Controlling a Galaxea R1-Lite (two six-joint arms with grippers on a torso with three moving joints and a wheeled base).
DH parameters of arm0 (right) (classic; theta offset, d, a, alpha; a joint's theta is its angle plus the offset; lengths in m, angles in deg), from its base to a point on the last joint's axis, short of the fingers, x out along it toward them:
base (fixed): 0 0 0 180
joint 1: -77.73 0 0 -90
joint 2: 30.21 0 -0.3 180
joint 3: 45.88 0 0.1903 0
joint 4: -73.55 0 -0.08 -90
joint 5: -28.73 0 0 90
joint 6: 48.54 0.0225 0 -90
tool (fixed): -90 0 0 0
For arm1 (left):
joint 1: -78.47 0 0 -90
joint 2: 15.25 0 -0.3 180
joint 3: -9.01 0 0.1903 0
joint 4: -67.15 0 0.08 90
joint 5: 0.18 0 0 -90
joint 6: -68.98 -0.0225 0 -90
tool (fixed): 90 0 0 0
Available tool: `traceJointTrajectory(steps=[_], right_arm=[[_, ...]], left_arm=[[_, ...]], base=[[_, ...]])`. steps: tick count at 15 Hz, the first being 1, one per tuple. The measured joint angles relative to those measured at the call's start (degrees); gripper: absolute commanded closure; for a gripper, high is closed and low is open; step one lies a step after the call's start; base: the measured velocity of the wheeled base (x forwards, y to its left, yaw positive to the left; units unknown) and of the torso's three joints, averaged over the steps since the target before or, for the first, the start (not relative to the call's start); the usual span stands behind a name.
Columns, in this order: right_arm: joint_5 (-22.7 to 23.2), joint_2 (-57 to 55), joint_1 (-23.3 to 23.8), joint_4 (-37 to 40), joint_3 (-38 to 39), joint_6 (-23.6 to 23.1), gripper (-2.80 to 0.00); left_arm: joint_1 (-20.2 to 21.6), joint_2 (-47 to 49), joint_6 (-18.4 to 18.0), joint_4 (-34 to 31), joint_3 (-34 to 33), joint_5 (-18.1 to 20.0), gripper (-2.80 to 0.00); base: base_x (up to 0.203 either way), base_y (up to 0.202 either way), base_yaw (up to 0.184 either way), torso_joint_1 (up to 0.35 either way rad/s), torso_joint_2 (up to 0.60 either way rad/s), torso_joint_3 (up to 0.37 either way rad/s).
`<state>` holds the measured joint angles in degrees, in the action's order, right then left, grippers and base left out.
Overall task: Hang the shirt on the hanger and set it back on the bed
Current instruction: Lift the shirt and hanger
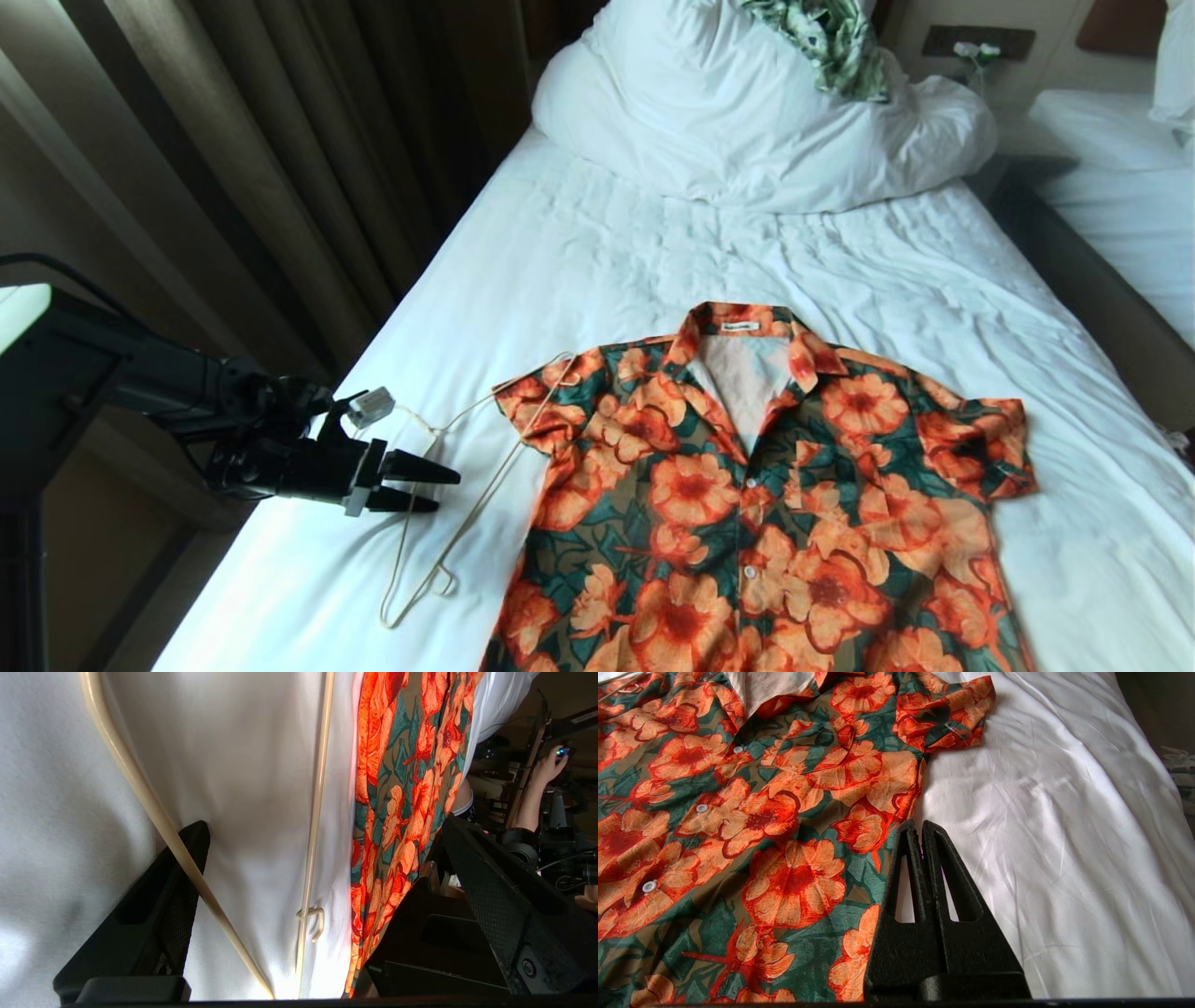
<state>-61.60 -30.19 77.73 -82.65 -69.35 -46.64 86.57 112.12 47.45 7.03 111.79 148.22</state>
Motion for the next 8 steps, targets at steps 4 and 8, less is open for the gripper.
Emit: traceJointTrajectory(steps=[4,8], right_arm=[[0.0,0.0,0.0,0.0,0.0,0.0,0.0],[0.0,0.0,0.0,0.0,0.0,0.0,0.0]], left_arm=[[0.1,-0.1,-0.4,0.0,-0.2,0.0,0.0],[0.2,-0.1,-0.4,0.0,-0.2,0.0,0.0]], base=[[0.0,0.0,0.0,0.0,0.0,0.0],[0.0,0.0,0.0,0.0,0.0,0.0]])
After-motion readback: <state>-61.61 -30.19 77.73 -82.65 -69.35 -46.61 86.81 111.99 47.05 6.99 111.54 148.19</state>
